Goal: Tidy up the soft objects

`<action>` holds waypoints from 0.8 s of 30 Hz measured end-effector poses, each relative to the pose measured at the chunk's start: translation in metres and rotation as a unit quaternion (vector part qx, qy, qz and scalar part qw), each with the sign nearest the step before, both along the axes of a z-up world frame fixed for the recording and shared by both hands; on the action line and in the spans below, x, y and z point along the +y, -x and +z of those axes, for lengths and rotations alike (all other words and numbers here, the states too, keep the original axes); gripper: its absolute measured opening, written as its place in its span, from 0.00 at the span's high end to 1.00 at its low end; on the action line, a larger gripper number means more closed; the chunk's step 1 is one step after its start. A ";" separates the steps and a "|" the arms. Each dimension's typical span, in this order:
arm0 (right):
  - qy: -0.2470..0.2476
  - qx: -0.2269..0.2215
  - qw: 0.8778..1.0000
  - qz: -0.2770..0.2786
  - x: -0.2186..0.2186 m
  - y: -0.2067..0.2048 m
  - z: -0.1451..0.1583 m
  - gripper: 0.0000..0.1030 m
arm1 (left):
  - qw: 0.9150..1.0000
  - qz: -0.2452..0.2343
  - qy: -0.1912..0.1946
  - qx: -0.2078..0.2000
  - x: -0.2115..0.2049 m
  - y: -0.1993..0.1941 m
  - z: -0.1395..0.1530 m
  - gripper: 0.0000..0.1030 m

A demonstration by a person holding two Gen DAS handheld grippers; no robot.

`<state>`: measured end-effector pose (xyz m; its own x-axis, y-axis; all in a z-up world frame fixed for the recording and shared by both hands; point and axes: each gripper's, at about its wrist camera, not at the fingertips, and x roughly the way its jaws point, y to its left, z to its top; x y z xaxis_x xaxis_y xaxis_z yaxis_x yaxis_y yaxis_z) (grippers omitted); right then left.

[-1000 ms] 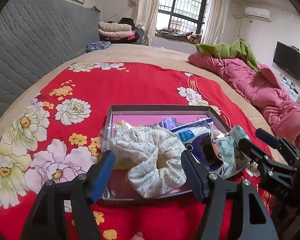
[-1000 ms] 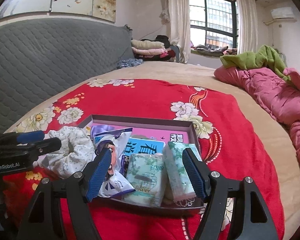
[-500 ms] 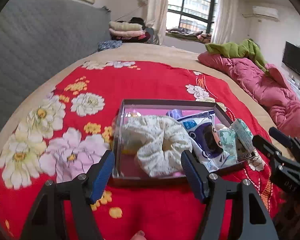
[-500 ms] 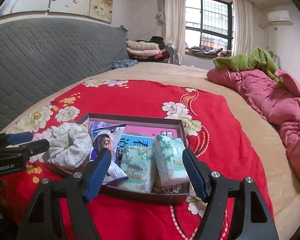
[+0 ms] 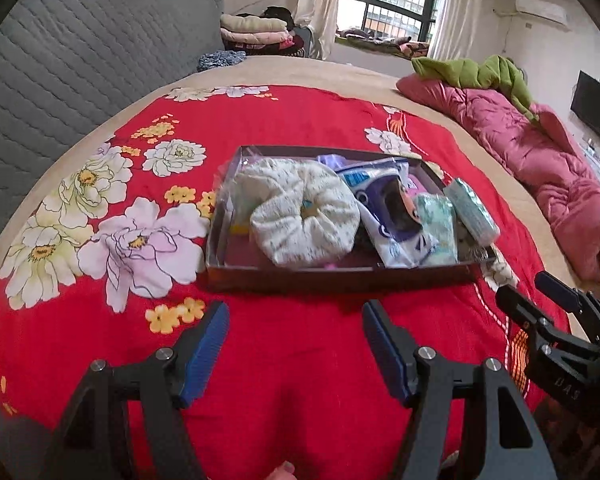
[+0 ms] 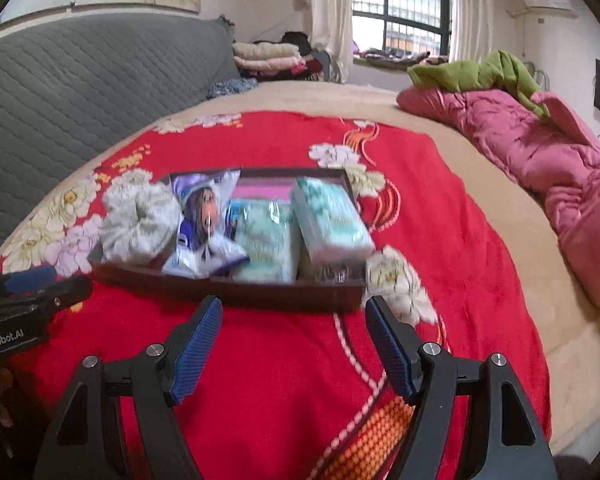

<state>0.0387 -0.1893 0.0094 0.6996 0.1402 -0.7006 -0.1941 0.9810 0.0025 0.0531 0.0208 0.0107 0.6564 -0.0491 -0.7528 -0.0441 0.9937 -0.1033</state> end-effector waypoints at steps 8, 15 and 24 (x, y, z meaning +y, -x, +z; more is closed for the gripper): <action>-0.001 0.009 1.000 0.018 0.007 0.027 0.001 0.27 | 1.000 -0.012 -0.012 0.004 -0.015 0.017 0.004 0.34; -0.007 0.018 1.000 0.016 0.005 0.036 0.002 0.27 | 0.999 -0.014 -0.017 0.025 -0.021 0.025 -0.002 0.34; -0.004 0.020 1.000 0.022 0.006 0.040 0.002 0.27 | 0.999 -0.005 -0.015 0.038 -0.016 0.027 -0.007 0.34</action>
